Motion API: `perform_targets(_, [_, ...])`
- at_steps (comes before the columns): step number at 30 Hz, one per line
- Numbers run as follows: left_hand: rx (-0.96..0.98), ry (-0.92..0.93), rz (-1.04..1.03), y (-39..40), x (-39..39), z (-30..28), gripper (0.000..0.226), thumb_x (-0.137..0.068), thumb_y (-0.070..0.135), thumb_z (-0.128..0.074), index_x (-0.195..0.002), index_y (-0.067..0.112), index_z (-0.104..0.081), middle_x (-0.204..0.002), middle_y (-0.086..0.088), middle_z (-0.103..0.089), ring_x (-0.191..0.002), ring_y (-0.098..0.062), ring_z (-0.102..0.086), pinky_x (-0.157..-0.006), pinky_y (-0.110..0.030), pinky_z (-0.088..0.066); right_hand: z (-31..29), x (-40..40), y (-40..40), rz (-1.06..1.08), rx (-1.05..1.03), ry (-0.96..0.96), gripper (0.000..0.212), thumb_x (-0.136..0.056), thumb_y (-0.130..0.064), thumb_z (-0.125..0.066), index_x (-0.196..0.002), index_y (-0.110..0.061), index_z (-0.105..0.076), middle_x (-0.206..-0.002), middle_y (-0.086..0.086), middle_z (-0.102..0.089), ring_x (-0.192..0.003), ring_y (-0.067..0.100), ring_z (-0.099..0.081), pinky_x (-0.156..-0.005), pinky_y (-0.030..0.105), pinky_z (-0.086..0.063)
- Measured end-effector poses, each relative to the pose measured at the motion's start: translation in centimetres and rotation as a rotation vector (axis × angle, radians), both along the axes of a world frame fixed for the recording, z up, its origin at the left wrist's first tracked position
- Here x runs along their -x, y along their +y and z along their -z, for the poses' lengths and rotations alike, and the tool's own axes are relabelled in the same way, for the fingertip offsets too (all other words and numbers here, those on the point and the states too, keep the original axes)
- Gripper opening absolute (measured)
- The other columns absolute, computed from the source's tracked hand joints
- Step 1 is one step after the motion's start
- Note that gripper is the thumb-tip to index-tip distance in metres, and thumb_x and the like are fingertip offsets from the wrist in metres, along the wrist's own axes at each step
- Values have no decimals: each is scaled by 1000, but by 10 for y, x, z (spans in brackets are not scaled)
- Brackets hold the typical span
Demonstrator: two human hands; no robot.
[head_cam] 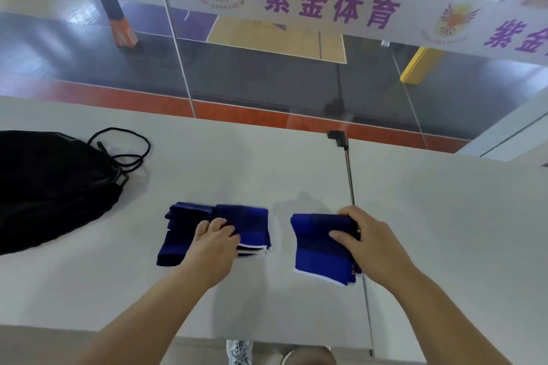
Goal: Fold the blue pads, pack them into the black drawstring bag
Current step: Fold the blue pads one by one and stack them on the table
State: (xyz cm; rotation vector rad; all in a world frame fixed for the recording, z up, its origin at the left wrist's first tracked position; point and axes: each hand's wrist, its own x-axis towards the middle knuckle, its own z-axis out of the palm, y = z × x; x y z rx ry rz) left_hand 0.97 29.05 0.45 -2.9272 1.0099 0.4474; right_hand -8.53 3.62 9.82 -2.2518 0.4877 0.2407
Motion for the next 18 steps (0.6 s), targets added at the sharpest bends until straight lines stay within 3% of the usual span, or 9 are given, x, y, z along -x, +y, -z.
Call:
perform_targets(2, [-62,32,42,-4,1,9,34,-94,17,-38,-124,17,-54,-133,1,-50,-131,-21,-35,-101,-33,-17,1,8,-1,43,17,17,11,-92,-26,-56,-98,-33,-51,-85,-9,-63,-68,11,-62,-52,20,-46])
perform_targets(6, [-1,223,93,-26,4,2,46,-101,26,-28,-145,16,-34,-154,-2,-28,-140,-17,-25,-113,-30,-17,5,21,-9,144,35,43,14,-92,-23,-57,-103,-31,-52,-89,-10,-63,-70,12,-63,-53,23,-50])
perform_targets(8, [69,311,131,-37,10,-5,54,-98,36,-20,-144,12,-37,-154,-2,-31,-141,-15,-26,-113,-26,-19,6,25,-13,178,35,42,15,-92,-20,-57,-102,-30,-51,-89,-9,-63,-73,12,-64,-53,23,-52])
perform_targets(10, [198,440,42,-42,12,-7,52,-98,36,-24,-140,12,-43,-149,-1,-38,-138,-16,-33,-111,-22,-22,6,25,-17,205,-2,28,15,-92,-17,-57,-98,-29,-52,-88,-8,-63,-73,13,-63,-49,19,-49])
perform_targets(12, [360,547,-99,-40,9,-5,37,-99,23,-38,-131,13,-52,-136,0,-51,-125,-15,-46,-105,-22,-30,4,20,-20,213,-57,13,17,-91,-14,-59,-95,-29,-53,-88,-5,-64,-75,15,-64,-51,20,-50])
perform_targets(14, [489,615,-225,-35,6,-10,26,-99,20,-39,-96,19,-64,-99,3,-59,-92,-12,-55,-89,-31,-42,3,12,-21,211,-137,18,17,-90,-12,-60,-95,-28,-55,-89,0,-67,-80,20,-66,-59,31,-57])
perform_targets(15, [568,658,-298,-33,5,-15,30,-99,22,-38,-76,20,-57,-80,5,-54,-74,-11,-50,-77,-36,-43,3,6,-20,211,-195,28,16,-90,-12,-61,-97,-26,-56,-91,2,-68,-83,22,-67,-63,38,-60])
perform_targets(16, [645,708,-373,-31,3,-22,34,-99,26,-38,-68,21,-49,-70,7,-49,-65,-10,-44,-69,-35,-41,3,0,-19,207,-255,40,16,-90,-11,-61,-99,-23,-57,-93,4,-68,-86,24,-68,-67,44,-60])
perform_targets(18, [776,829,-506,-27,0,-32,33,-99,33,-39,-72,23,-55,-73,11,-58,-69,-8,-52,-69,-25,-42,4,-12,-13,180,-354,68,16,-90,-11,-61,-101,-21,-57,-96,6,-69,-89,24,-69,-70,48,-60])
